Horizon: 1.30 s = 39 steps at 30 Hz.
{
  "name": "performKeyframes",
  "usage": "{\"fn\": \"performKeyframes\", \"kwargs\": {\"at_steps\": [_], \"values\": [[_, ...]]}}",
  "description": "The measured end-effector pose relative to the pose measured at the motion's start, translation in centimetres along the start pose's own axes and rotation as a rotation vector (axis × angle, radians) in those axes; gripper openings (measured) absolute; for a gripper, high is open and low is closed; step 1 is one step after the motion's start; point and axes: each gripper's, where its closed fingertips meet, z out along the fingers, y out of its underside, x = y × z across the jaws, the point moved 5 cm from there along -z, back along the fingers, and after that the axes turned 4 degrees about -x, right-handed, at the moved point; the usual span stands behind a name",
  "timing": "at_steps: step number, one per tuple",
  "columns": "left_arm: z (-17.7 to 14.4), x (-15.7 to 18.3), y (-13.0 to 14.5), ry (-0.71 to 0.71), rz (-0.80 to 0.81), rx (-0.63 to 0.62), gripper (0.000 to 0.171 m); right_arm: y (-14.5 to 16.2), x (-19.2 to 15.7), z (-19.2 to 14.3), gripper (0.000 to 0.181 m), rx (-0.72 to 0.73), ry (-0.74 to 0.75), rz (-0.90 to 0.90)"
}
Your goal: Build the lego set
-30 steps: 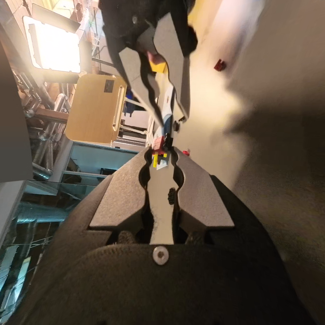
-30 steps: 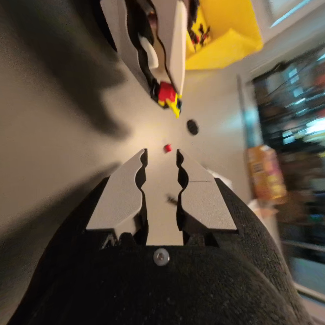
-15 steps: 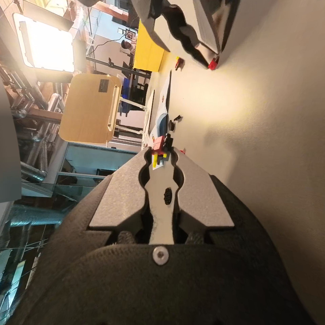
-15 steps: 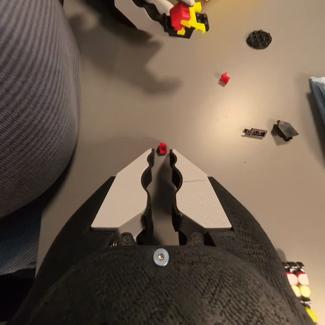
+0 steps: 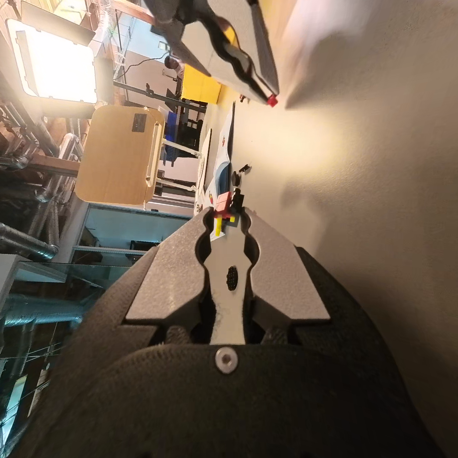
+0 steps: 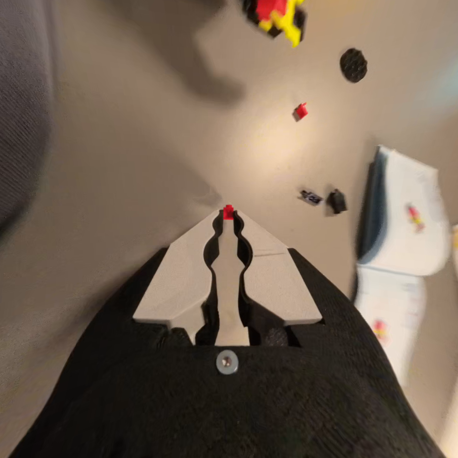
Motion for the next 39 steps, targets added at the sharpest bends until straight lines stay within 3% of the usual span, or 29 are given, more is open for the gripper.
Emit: {"fn": "performKeyframes", "kwargs": {"at_steps": [3,5,9,13,15,19,21,24,27,32,36,39], "values": [[0.0,0.0,0.0,0.004,-0.003,0.001,0.02,0.5,0.5,0.3,0.005,-0.282,0.15,-0.462],[0.0,0.1,0.0,0.007,-0.004,0.003,0.02,0.3,0.3,0.5,0.006,-0.376,0.183,-0.724],[0.1,0.2,-0.1,0.012,-0.005,0.003,0.02,-0.4,0.5,0.1,0.006,-0.399,0.119,-0.874],[0.1,0.2,-0.1,0.017,-0.006,0.003,0.02,-0.9,-0.3,0.8,0.008,-0.36,0.055,-0.913],[0.1,0.2,0.0,0.017,-0.007,0.002,0.02,-1.1,0.1,0.6,0.021,-0.357,0.072,-0.891],[0.1,0.3,0.0,0.022,-0.007,0.0,0.02,-0.5,0.6,-0.4,0.027,-0.322,0.086,-0.62],[0.2,0.4,0.1,0.027,-0.01,-0.001,0.02,-0.4,0.9,-0.8,0.025,-0.252,0.086,-0.34],[0.2,0.4,0.1,0.028,-0.011,-0.004,0.021,-0.7,0.3,-0.8,0.02,-0.038,0.001,0.119],[0.2,0.4,0.2,0.028,-0.012,-0.006,0.02,-0.1,0.5,-0.6,0.016,0.101,-0.021,0.421],[0.2,0.4,0.2,0.029,-0.012,-0.008,0.02,0.4,0.2,-0.2,0.016,0.176,-0.029,0.641],[0.2,0.5,0.2,0.029,-0.009,-0.008,0.02,0.5,-0.3,0.8,0.018,0.164,0.003,0.702],[0.2,0.5,0.2,0.029,-0.008,-0.008,0.02,0.2,-0.2,1.1,0.006,0.182,0.025,0.698]]}}
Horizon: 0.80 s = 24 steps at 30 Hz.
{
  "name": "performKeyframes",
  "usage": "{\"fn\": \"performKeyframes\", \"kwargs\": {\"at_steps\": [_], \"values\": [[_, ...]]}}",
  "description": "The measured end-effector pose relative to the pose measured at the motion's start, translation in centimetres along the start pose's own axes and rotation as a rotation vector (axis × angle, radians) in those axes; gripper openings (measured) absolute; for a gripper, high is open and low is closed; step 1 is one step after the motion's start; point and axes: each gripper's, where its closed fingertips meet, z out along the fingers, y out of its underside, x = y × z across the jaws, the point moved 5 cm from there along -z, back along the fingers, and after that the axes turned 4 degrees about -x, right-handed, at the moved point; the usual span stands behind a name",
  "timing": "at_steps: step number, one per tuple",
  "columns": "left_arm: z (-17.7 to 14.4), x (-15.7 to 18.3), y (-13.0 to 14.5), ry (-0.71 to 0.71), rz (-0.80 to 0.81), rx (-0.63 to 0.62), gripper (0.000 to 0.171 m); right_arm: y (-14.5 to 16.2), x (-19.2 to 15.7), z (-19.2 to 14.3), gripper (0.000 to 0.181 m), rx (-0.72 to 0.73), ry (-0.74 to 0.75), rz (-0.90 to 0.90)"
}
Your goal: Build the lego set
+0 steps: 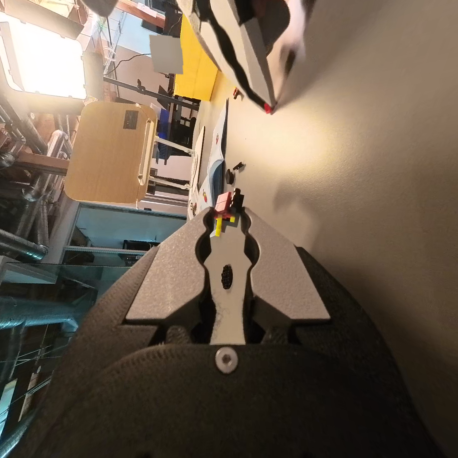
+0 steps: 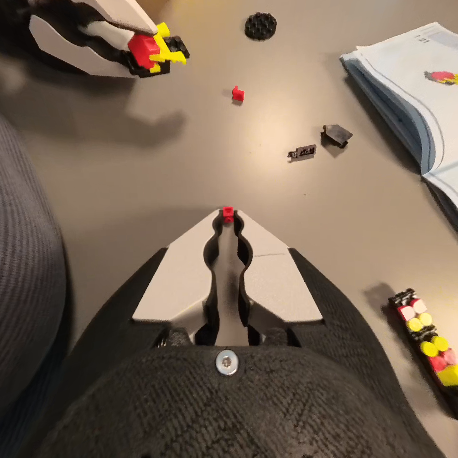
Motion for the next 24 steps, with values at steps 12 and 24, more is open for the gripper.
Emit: {"fn": "performKeyframes", "kwargs": {"at_steps": [12,24], "values": [[-0.2,0.0,-0.2,-0.002,0.008,0.008,0.02,-1.4,4.2,-0.8,0.006,-0.513,0.44,-1.685],[-0.1,0.2,-0.2,0.008,0.011,0.006,0.02,-0.3,2.3,-0.4,0.026,-0.606,0.148,-2.265]]}}
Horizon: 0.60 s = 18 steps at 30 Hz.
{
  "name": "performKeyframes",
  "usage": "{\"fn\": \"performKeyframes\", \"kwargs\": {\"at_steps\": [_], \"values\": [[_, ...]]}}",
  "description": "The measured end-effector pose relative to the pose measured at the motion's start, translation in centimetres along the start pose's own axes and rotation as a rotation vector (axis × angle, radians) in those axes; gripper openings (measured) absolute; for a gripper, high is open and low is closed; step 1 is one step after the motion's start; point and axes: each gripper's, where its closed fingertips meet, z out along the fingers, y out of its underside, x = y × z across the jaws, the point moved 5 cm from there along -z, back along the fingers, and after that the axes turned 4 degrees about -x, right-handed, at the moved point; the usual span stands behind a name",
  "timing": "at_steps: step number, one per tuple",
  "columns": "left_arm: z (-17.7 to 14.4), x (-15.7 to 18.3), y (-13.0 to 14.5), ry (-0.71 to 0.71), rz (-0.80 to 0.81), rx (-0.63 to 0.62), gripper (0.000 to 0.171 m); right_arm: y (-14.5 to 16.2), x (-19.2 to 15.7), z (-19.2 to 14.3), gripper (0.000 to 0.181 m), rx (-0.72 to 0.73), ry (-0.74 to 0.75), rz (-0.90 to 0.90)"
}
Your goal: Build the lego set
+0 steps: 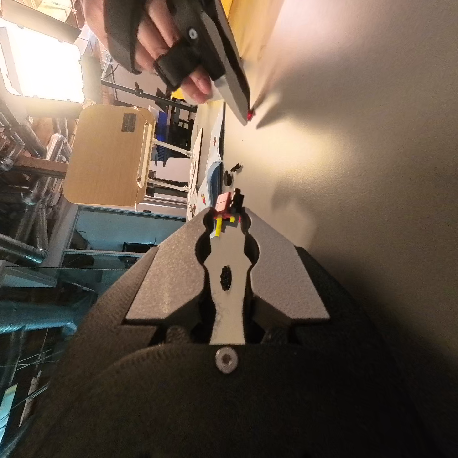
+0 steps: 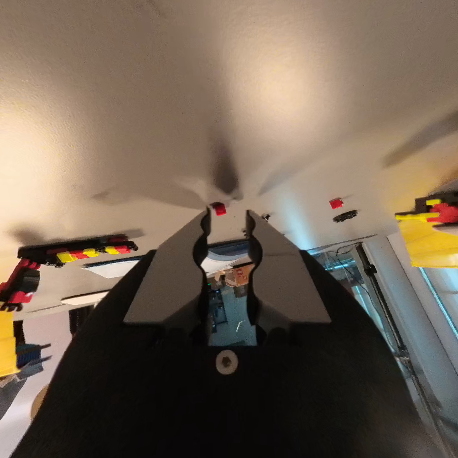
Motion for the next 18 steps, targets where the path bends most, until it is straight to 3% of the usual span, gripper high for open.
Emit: {"fn": "performKeyframes", "kwargs": {"at_steps": [3,5,8,11,13,18], "values": [[0.0,0.0,-0.1,0.001,0.004,0.0,0.02,0.1,-0.5,-0.3,0.032,-0.013,-0.053,0.158],[0.0,0.1,-0.1,0.002,0.005,-0.001,0.02,1.0,-0.9,-0.6,0.028,-0.032,-0.077,0.412],[0.0,0.0,0.0,0.002,0.004,-0.004,0.02,2.4,-2.0,-0.7,0.017,-0.066,-0.112,1.079],[0.2,0.0,0.1,0.002,0.002,-0.009,0.021,1.5,-1.5,-1.3,0.01,0.188,-0.044,1.782],[0.2,-0.1,0.3,-0.001,0.0,-0.013,0.021,1.6,-1.5,-1.6,0.009,0.317,0.083,2.117],[0.2,-0.2,0.4,-0.007,-0.002,-0.02,0.021,0.7,-2.8,-1.3,0.011,0.318,0.155,2.475]]}}
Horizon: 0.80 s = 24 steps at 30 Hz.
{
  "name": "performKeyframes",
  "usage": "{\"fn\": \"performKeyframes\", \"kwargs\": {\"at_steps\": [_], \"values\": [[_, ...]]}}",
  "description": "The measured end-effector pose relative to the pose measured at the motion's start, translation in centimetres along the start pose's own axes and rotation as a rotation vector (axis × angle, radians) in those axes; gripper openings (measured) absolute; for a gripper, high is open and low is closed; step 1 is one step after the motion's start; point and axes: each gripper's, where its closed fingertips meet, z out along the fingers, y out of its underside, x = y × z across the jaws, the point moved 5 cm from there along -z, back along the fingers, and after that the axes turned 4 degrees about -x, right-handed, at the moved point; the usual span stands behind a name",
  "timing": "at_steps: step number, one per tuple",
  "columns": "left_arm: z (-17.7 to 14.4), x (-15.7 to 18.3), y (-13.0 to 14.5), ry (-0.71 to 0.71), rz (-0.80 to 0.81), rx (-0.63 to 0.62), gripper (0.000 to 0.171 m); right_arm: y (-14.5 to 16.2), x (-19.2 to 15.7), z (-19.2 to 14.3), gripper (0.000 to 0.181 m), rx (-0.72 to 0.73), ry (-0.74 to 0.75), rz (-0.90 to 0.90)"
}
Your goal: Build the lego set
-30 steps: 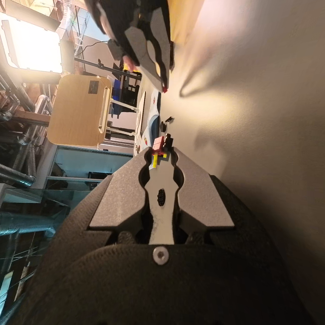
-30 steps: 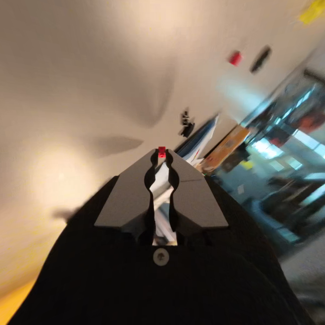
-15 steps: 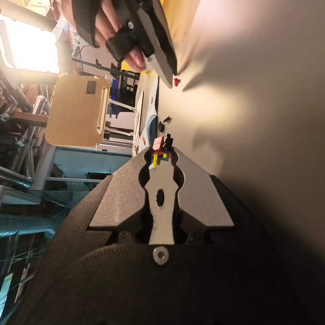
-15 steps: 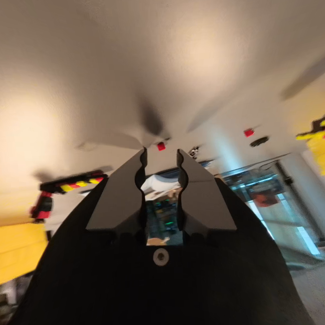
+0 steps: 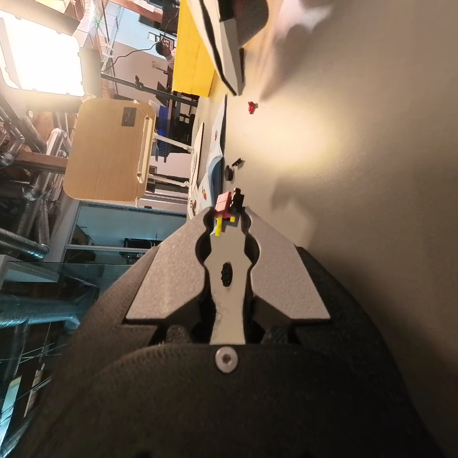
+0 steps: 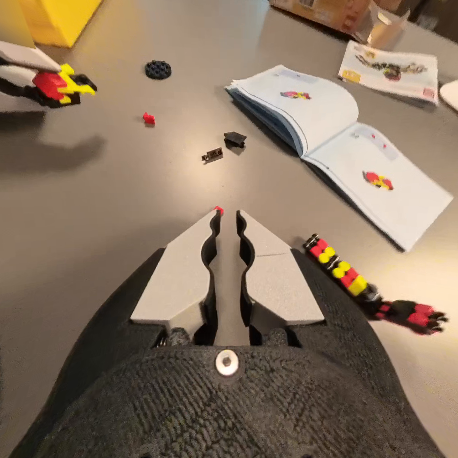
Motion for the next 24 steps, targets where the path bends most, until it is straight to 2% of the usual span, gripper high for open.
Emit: {"fn": "performKeyframes", "kwargs": {"at_steps": [5,10,18,24], "values": [[0.1,-0.1,0.2,-0.001,-0.004,-0.007,0.02,-0.6,-1.4,0.3,0.012,0.026,0.097,-0.028],[0.2,-0.1,0.2,0.002,-0.005,-0.008,0.02,-0.2,-2.1,1.2,0.012,-0.05,0.146,-0.073],[0.3,-0.1,0.2,0.002,-0.003,-0.008,0.02,0.3,-1.1,1.4,0.008,-0.102,0.162,-0.026],[0.4,-0.1,0.3,0.006,-0.003,-0.008,0.02,0.4,-0.8,1.4,0.008,-0.102,0.1,0.047]]}}
